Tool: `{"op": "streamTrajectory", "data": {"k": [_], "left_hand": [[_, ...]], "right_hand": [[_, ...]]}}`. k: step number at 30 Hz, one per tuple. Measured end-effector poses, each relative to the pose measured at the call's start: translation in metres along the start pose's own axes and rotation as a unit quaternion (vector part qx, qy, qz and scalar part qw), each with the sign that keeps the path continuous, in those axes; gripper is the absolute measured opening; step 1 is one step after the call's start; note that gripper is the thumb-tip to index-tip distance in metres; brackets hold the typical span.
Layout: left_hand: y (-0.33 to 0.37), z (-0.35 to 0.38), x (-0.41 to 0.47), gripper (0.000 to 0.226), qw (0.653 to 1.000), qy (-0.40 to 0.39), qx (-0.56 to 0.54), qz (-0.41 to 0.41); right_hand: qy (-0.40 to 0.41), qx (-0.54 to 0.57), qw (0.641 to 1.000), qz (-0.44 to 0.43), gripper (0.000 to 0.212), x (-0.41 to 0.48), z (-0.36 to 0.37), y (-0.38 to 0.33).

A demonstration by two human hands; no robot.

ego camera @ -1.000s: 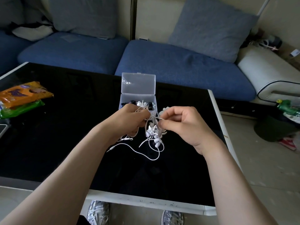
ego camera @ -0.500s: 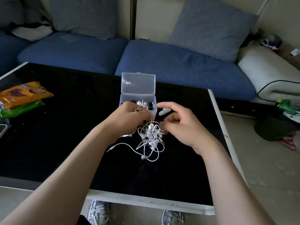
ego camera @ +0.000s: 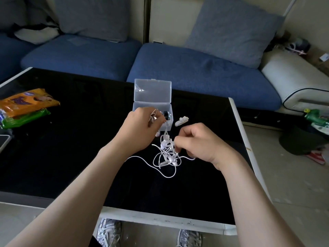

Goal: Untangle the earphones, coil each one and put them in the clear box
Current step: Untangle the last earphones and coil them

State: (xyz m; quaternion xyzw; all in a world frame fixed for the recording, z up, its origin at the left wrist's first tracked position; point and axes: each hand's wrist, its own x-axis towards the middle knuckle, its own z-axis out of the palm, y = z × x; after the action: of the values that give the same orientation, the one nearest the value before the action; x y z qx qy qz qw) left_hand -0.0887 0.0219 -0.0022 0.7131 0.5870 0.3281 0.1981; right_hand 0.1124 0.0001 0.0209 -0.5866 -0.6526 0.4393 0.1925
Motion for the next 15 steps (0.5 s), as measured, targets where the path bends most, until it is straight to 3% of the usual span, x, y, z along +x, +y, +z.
{"op": "streamTrajectory", "data": {"k": [6, 11, 15], "left_hand": [[0.007, -0.01, -0.002, 0.016, 0.991, 0.087, -0.092, -0.034], [0.009, -0.013, -0.008, 0.02, 0.987, 0.055, -0.147, -0.044], [0.011, -0.01, -0.012, 0.019, 0.992, 0.043, -0.111, -0.046]], "right_hand": [[-0.163, -0.159, 0.964, 0.134, 0.023, -0.007, 0.006, 0.008], [-0.033, -0.271, 0.946, 0.176, 0.037, 0.002, 0.006, 0.027], [-0.013, -0.212, 0.953, 0.216, 0.087, 0.006, 0.021, 0.037]]}}
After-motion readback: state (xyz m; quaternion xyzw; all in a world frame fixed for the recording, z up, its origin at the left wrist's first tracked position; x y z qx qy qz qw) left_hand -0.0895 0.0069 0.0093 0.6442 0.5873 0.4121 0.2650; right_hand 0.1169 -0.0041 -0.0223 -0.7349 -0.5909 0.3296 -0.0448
